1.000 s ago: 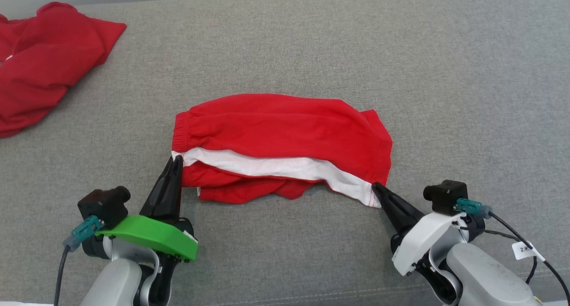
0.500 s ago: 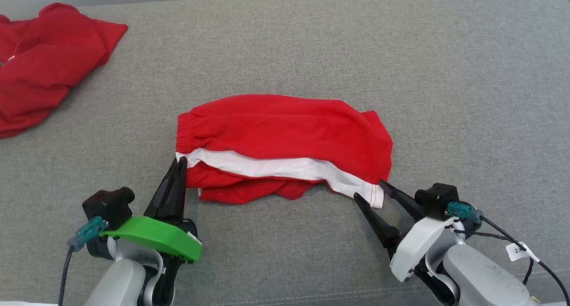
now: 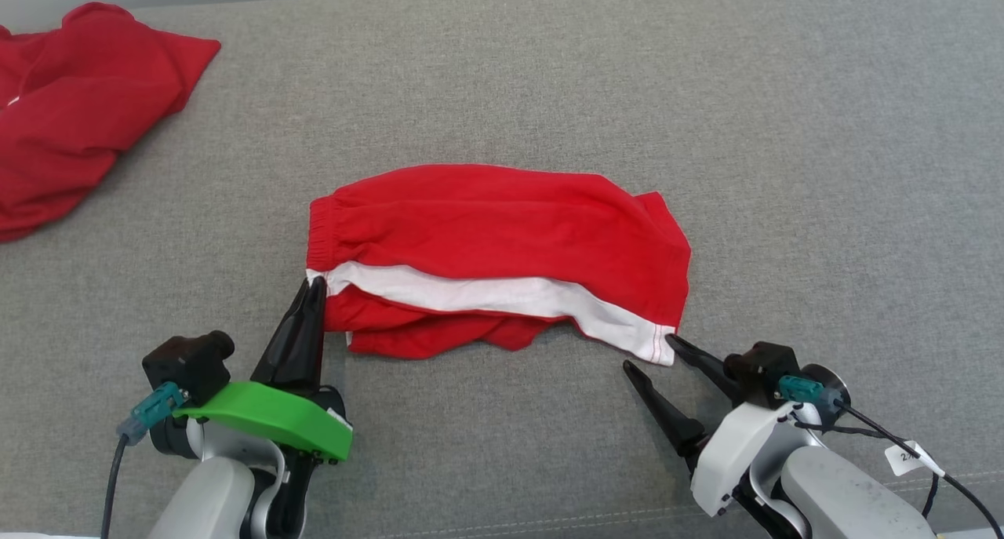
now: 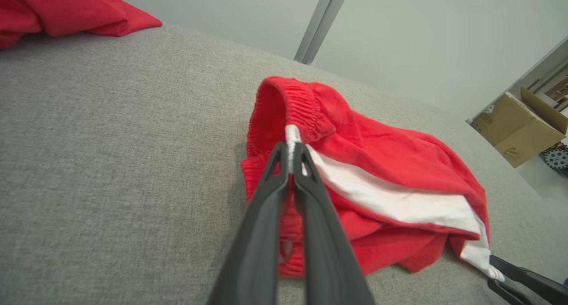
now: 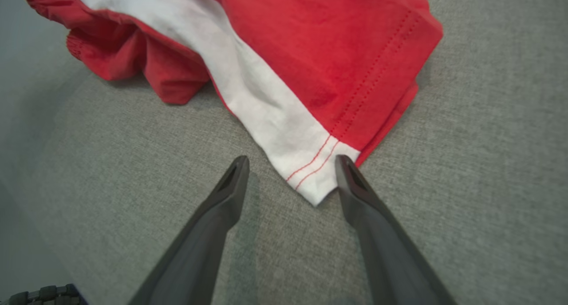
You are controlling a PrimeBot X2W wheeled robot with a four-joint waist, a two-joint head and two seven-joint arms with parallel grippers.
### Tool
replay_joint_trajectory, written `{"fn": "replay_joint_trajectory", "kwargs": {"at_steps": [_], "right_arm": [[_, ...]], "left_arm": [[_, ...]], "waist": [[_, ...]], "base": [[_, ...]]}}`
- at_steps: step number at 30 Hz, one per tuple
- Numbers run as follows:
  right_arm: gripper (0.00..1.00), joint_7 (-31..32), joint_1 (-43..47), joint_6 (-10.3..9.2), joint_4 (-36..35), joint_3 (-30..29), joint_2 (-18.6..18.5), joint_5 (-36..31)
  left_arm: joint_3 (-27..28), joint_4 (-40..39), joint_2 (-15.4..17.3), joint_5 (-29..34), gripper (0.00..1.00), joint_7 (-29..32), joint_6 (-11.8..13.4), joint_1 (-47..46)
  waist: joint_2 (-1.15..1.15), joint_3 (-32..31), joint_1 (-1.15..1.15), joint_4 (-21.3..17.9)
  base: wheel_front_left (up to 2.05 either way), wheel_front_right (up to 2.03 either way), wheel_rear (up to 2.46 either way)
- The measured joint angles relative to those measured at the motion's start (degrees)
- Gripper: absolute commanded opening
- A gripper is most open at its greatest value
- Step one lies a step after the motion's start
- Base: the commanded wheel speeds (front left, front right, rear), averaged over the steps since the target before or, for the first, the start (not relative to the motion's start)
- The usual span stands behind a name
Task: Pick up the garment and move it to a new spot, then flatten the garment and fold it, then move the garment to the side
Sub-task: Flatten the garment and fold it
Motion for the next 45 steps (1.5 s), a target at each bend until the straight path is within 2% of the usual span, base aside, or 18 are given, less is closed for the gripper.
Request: {"fn": "replay_joint_trajectory", "kwargs": {"at_steps": [13,14,16,17,18,20,22,28,32,45], "right_arm": [[1.0,-0.2,-1.5,-1.62,2.4,-1.5,1.4,-1.5],[0.87,-0.2,-1.6,-1.81,2.8,-1.5,1.5,-1.5],[0.75,-0.3,-1.7,-2.03,3.6,-1.7,1.9,-1.5],[0.59,-0.5,-1.8,-2.03,3.9,-1.7,1.9,-1.5],[0.48,-0.6,-1.9,-2.03,4.2,-1.8,2.0,-1.5],[0.31,-0.6,-2.1,-2.04,4.6,-2.2,2.0,-1.5],[0.0,-0.6,-2.2,-2.1,4.6,-2.9,2.3,-1.5],[0.0,-0.4,-2.9,-2.53,1.4,-5.9,2.5,-1.5],[0.0,-0.4,-4.1,-2.54,-3.3,-8.4,2.1,-3.1],[0.0,-0.4,-5.0,-2.61,-17.1,-16.5,-0.3,-4.6]], "left_arm": [[0.3,0.5,0.0,0.0,0.0,0.0,0.0,0.0],[0.3,0.5,0.0,0.0,0.0,0.0,0.0,0.0],[0.3,0.5,0.0,0.0,0.0,0.0,0.0,0.0],[0.3,0.6,0.0,0.0,0.0,0.0,0.0,0.0],[0.4,0.6,0.0,0.0,0.0,0.0,0.0,0.0],[0.4,0.6,0.0,0.0,0.0,0.0,0.0,0.0],[0.4,0.6,0.0,0.0,0.0,0.0,0.0,0.0],[0.8,0.7,0.0,0.0,0.0,0.0,-0.4,0.0],[1.5,-0.1,-0.2,-0.2,0.0,-0.2,-0.7,0.0],[6.4,-9.6,-1.7,-0.8,0.0,-0.6,-2.1,-0.1]], "waist": [[0.0,0.5,0.0,0.4],[0.0,0.5,0.0,0.5],[0.0,0.5,0.0,0.6],[0.0,0.5,0.0,0.7],[0.0,0.5,0.0,0.7],[0.0,0.5,0.0,0.8],[0.0,0.5,0.0,0.8],[0.0,0.0,0.0,0.7],[0.0,-0.8,0.0,0.4],[0.0,-5.2,0.0,-1.3]], "base": [[0.0,0.0,0.0],[0.0,0.0,0.0],[0.0,0.0,0.0],[0.0,0.0,0.0],[0.0,0.0,0.0],[0.0,0.0,0.0],[0.0,0.0,0.0],[0.0,0.0,0.0],[0.0,0.0,0.0],[0.0,0.0,0.0]]}}
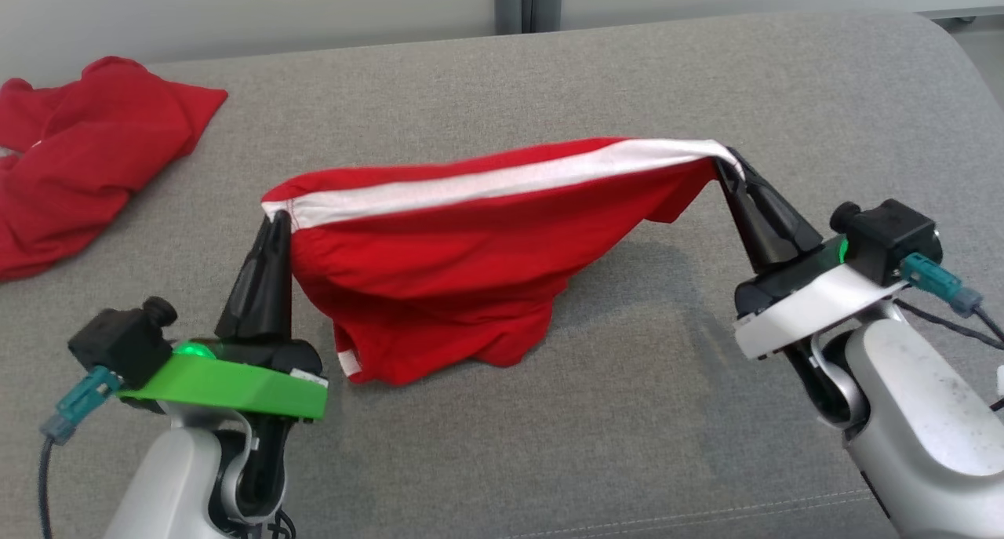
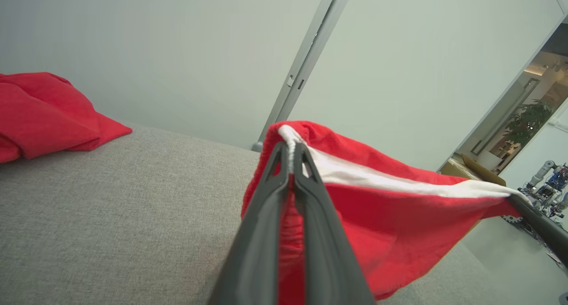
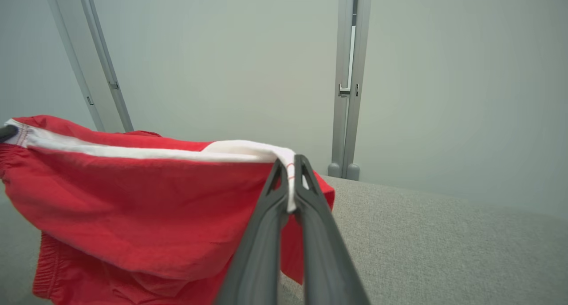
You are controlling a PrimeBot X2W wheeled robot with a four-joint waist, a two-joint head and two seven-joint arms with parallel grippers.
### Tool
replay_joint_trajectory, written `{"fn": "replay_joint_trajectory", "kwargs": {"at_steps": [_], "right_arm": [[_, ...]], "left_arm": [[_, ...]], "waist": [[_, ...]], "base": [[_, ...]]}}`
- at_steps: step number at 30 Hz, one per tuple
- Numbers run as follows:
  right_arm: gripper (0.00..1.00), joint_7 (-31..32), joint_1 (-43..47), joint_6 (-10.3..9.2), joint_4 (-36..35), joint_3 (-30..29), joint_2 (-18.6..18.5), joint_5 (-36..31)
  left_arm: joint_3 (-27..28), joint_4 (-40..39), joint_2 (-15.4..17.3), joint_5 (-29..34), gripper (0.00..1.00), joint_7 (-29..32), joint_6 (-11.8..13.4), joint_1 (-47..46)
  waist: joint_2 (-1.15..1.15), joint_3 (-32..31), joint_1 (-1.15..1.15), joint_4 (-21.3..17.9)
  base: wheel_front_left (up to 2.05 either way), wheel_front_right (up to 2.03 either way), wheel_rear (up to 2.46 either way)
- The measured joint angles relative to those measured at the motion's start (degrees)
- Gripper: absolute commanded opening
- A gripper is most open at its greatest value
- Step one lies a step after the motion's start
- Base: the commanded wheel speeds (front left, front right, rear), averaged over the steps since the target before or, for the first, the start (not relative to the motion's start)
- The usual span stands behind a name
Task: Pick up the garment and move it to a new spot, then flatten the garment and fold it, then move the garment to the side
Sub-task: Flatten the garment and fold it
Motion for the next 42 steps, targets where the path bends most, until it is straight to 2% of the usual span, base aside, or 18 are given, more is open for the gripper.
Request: {"fn": "replay_joint_trajectory", "kwargs": {"at_steps": [5,11,14,16,21,24,27,29,32,34,36,38,42], "right_arm": [[0.0,0.0,0.0,0.1,-6.7,-2.9,-1.2,-0.7],[0.0,0.0,0.0,-0.81,-20.1,-8.4,-3.6,-3.9],[0.0,-0.1,0.1,-1.45,-25.9,-10.7,-5.3,-5.3],[0.0,-0.1,0.6,-1.36,-27.1,-10.7,-6.4,-5.4],[0.0,0.4,5.3,0.74,-22.8,-6.5,-6.3,-1.5],[0.0,3.5,3.6,1.92,-17.8,-3.9,-5.5,1.3],[0.0,7.4,-4.4,2.35,-10.5,-2.7,-5.6,1.2],[0.0,8.4,-13.4,2.26,-7.1,-3.8,-5.0,-0.2],[0.0,6.6,-27.9,0.18,-7.6,-9.8,-1.9,-0.9],[0.0,5.3,-33.4,-0.37,-7.9,-11.3,-1.6,-0.9],[0.0,4.7,-33.7,-0.32,-6.2,-11.0,-2.3,-0.9],[0.0,4.7,-31.1,0.37,-3.2,-9.2,-2.4,-0.9],[0.0,4.8,-20.7,1.18,1.5,-5.8,-2.1,-0.2]], "left_arm": [[3.0,-7.2,0.3,0.6,0.0,-0.1,-0.3,0.0],[8.0,-22.0,2.3,4.5,0.0,-0.1,-0.4,-0.1],[8.1,-27.6,3.9,6.2,0.0,-0.2,-0.4,-0.1],[7.0,-28.9,5.1,6.3,0.0,-0.3,-0.4,-0.1],[3.7,-25.5,6.3,4.4,0.0,5.9,-0.3,0.0],[0.7,-20.4,6.7,2.4,0.0,10.7,-0.5,-0.8],[-1.5,-12.7,7.3,1.8,0.0,14.8,-1.0,-7.0],[-0.1,-8.8,7.3,1.9,0.0,16.0,-0.8,-13.6],[4.0,-8.9,6.2,2.5,0.0,14.8,-0.5,-25.7],[5.4,-10.2,4.3,1.9,0.0,13.7,-0.5,-32.6],[5.6,-9.8,3.2,0.7,0.0,13.5,-0.5,-35.1],[5.4,-7.5,3.1,0.0,0.0,13.6,-0.7,-33.9],[2.8,-1.6,2.9,-1.2,0.0,14.3,-1.3,-25.2]], "waist": [[0.0,-1.5,0.0,-0.6],[0.0,-3.3,0.0,-2.2],[0.0,-3.9,0.0,-2.8],[0.0,-4.0,0.0,-3.0],[0.0,-3.0,0.0,-2.7],[0.0,-1.7,0.0,-2.4],[0.0,-0.1,0.0,-2.1],[0.0,0.9,0.0,-1.8],[0.0,2.3,0.0,-1.4],[0.0,3.1,0.0,-1.1],[0.0,3.8,0.0,-0.9],[0.0,4.5,0.0,-0.7],[0.0,5.9,0.0,-0.6]], "base": [[0.0,0.0,0.0],[0.0,0.0,0.0],[0.0,0.0,0.0],[0.0,0.0,0.0],[0.0,0.0,0.0],[0.0,0.0,0.0],[0.0,0.0,0.0],[0.0,0.0,0.0],[0.0,0.0,0.0],[0.0,0.0,0.0],[0.0,0.0,0.0],[0.0,0.0,0.0],[0.0,0.0,0.0]]}}
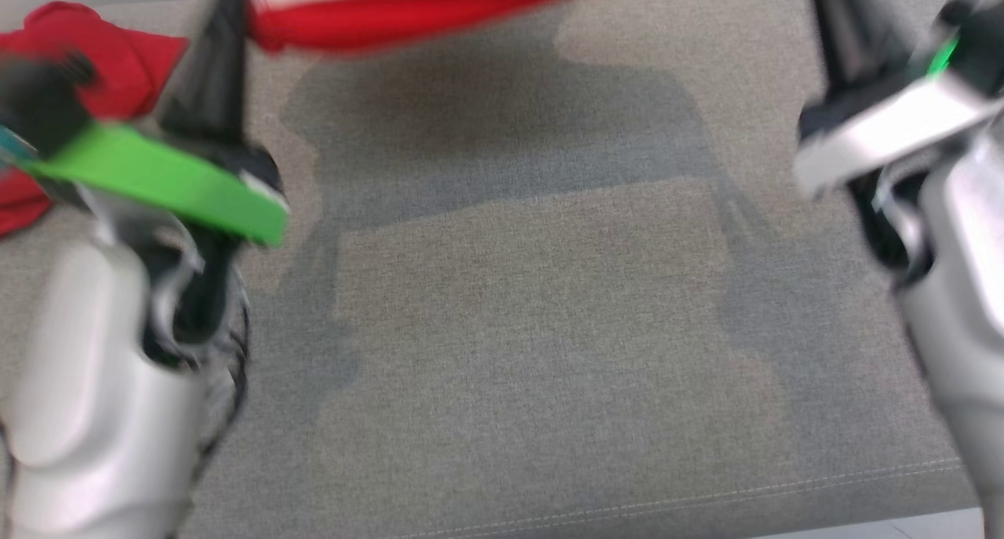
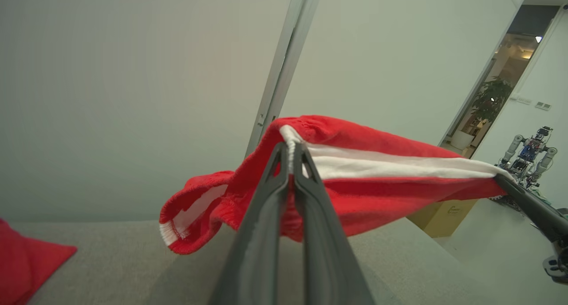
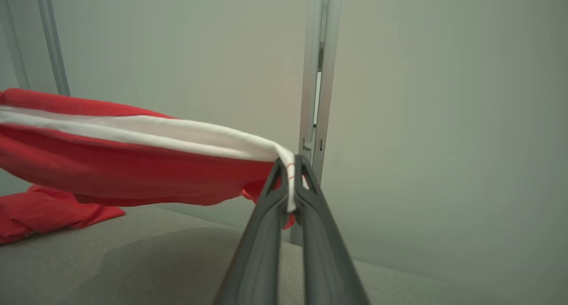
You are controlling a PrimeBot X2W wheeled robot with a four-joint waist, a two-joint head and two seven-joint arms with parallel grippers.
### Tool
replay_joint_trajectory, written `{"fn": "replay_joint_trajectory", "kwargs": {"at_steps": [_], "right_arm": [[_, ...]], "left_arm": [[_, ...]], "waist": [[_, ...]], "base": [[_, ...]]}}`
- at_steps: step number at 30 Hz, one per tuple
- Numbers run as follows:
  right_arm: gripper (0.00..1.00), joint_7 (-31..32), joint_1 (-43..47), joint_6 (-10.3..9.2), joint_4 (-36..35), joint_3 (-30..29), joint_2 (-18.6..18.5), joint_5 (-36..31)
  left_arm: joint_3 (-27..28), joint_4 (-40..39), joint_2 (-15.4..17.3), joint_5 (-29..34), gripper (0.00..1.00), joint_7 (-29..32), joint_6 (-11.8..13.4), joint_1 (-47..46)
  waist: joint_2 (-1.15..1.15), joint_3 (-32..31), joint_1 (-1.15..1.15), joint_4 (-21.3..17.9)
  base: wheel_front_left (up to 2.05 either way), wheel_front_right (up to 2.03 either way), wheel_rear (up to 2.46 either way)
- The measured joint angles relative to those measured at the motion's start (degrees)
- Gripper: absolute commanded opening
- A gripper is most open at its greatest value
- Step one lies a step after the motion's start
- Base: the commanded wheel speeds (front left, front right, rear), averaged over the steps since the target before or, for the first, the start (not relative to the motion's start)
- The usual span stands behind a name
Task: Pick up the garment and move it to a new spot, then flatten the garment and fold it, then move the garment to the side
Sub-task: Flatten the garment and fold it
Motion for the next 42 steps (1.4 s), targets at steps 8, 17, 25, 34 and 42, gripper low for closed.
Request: {"fn": "replay_joint_trajectory", "kwargs": {"at_steps": [8,17,25,34,42], "right_arm": [[0.0,-1.2,19.3,1.01,6.3,6.3,3.7,3.7],[0.0,-4.5,22.1,1.51,4.0,8.0,1.7,0.6],[0.0,-4.5,28.1,1.52,1.7,8.1,0.5,-2.3],[0.0,-4.5,34.5,1.52,3.3,9.3,0.6,-3.2],[0.0,-4.5,39.1,1.52,7.2,10.5,0.8,-3.1]], "left_arm": [[-3.7,11.3,-2.8,-0.2,0.0,-3.7,-1.6,15.5],[-3.1,13.6,-3.0,-2.4,0.0,-10.9,-4.3,20.9],[-3.3,15.5,-3.3,-4.4,0.0,-13.2,-4.8,27.8],[-5.0,16.6,-4.0,-6.4,0.0,-13.4,-4.8,35.1],[-8.2,17.7,-4.1,-7.2,0.0,-13.7,-4.9,37.6]], "waist": [[0.0,3.5,0.0,-0.2],[0.0,3.7,0.0,-2.3],[0.0,-0.3,0.0,-1.5],[0.0,-5.5,0.0,-1.6],[0.0,-9.0,0.0,-1.8]], "base": [[0.0,0.0,0.0],[0.0,0.0,0.0],[0.0,0.0,0.0],[0.0,0.0,0.0],[0.0,0.0,0.0]]}}
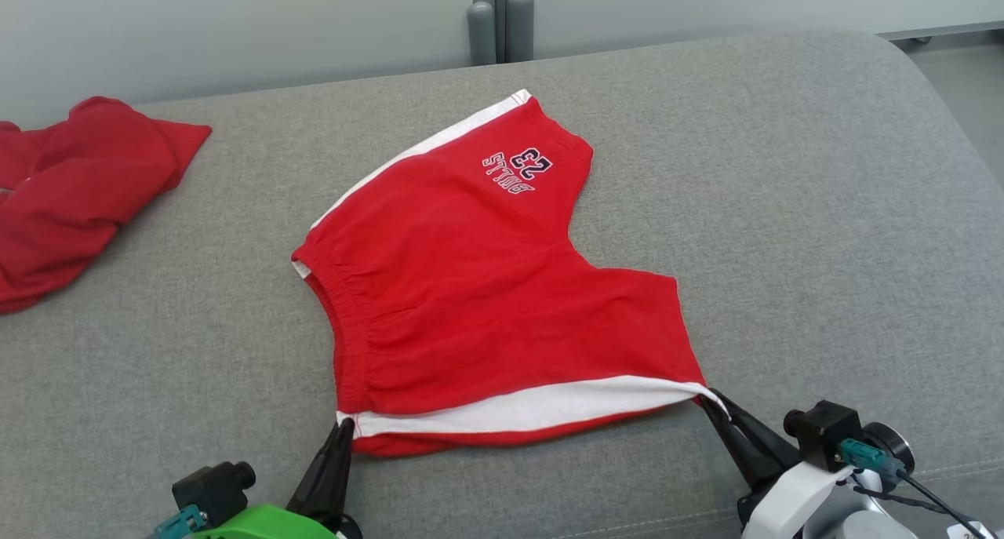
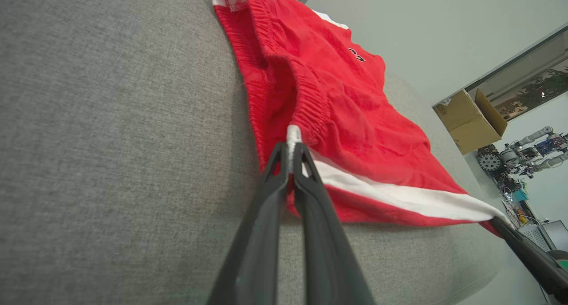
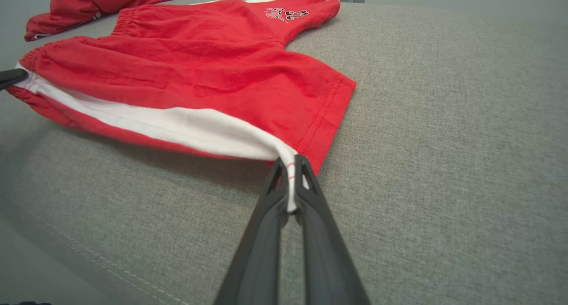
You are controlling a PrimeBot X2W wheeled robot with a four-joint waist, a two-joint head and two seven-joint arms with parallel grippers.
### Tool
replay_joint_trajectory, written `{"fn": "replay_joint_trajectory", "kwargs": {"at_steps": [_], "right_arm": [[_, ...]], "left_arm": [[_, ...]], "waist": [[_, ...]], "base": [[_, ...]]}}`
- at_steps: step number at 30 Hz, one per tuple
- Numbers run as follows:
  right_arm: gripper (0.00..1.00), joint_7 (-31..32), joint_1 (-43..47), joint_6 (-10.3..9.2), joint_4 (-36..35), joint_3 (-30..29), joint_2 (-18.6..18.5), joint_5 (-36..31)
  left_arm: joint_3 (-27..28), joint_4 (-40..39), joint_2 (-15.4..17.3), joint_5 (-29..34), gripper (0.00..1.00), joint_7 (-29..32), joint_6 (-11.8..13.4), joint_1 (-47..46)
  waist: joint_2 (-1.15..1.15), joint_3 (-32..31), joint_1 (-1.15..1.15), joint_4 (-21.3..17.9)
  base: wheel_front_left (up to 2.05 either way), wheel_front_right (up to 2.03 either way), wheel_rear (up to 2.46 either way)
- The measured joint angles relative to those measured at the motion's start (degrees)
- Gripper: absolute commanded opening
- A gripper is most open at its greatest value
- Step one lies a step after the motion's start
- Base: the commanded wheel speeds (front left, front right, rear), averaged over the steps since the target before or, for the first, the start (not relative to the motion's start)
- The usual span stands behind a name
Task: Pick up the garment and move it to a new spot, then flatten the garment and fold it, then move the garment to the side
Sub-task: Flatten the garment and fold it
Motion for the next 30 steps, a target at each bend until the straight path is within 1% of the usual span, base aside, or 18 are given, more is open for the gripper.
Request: {"fn": "replay_joint_trajectory", "kwargs": {"at_steps": [6,7,9,10,11,12,13,15,16,17,18,23,30], "right_arm": [[0.0,0.0,-0.4,0.02,2.6,1.5,1.1,-0.1],[0.02,0.0,-0.8,0.09,3.1,1.6,1.1,-0.2],[0.21,0.0,-1.0,0.21,3.4,1.6,1.2,-0.2],[0.42,0.0,-1.1,0.34,3.6,1.6,1.2,-0.2],[0.42,0.0,-1.2,0.51,4.0,1.6,1.2,-0.3],[0.84,0.0,-1.2,0.51,4.3,1.7,1.3,-0.3],[1.0,0.0,-1.2,0.51,4.6,1.7,1.4,-0.4],[1.0,0.0,-1.1,0.51,4.9,1.7,1.5,-0.5],[1.0,0.0,-1.1,0.51,5.0,1.7,1.5,-0.5],[1.0,0.0,-1.1,0.51,5.1,1.6,1.5,-0.6],[1.0,0.0,-1.0,0.51,5.2,1.6,1.4,-0.6],[1.0,0.0,-0.4,0.51,5.3,1.2,0.9,-0.6],[1.0,0.0,1.6,0.51,4.8,-0.6,0.6,-0.6]], "left_arm": [[-1.6,2.1,0.3,0.0,0.0,0.1,0.0,0.0],[-2.0,2.3,0.4,0.0,0.0,0.1,0.0,0.0],[-2.2,2.6,0.4,0.0,0.0,0.1,0.0,0.0],[-2.2,3.0,0.4,0.0,0.0,0.1,0.0,0.0],[-2.2,3.4,0.4,-0.1,0.0,0.1,0.0,0.0],[-2.2,3.6,0.5,-0.2,0.0,0.1,0.0,0.0],[-2.1,3.7,0.5,-0.3,0.02,0.1,0.0,0.0],[-2.2,3.8,0.6,-0.4,0.25,0.1,0.0,0.0],[-2.2,3.9,0.7,-0.5,0.39,0.1,0.0,0.0],[-2.2,4.0,1.0,-0.8,0.71,0.1,0.0,0.0],[-2.2,4.0,1.2,-0.8,1.0,0.1,0.0,0.0],[-2.3,4.2,1.7,-1.5,1.0,0.1,0.0,0.5],[-2.0,3.6,3.9,-1.6,1.0,0.4,0.0,3.1]], "waist": [[0.0,-0.8,0.0,0.1],[0.0,-0.8,0.0,0.1],[0.0,-0.9,0.0,0.1],[0.0,-1.0,0.0,0.1],[0.0,-1.0,0.0,0.1],[0.0,-1.1,0.0,0.1],[0.0,-1.2,0.0,0.2],[0.0,-1.4,0.0,0.2],[0.0,-1.4,0.0,0.3],[0.0,-1.5,0.0,0.3],[0.0,-1.6,0.0,0.3],[0.0,-2.1,0.0,0.3],[0.0,-2.4,0.0,-0.1]], "base": [[0.0,0.0,0.0],[0.0,0.0,0.0],[0.0,0.0,0.0],[0.0,0.0,0.0],[0.0,0.0,0.0],[0.0,0.0,0.0],[0.0,0.0,0.0],[0.0,0.0,0.0],[0.0,0.0,0.0],[0.0,0.0,0.0],[0.0,0.0,0.0],[0.0,0.0,0.0],[0.0,0.0,0.0]]}}
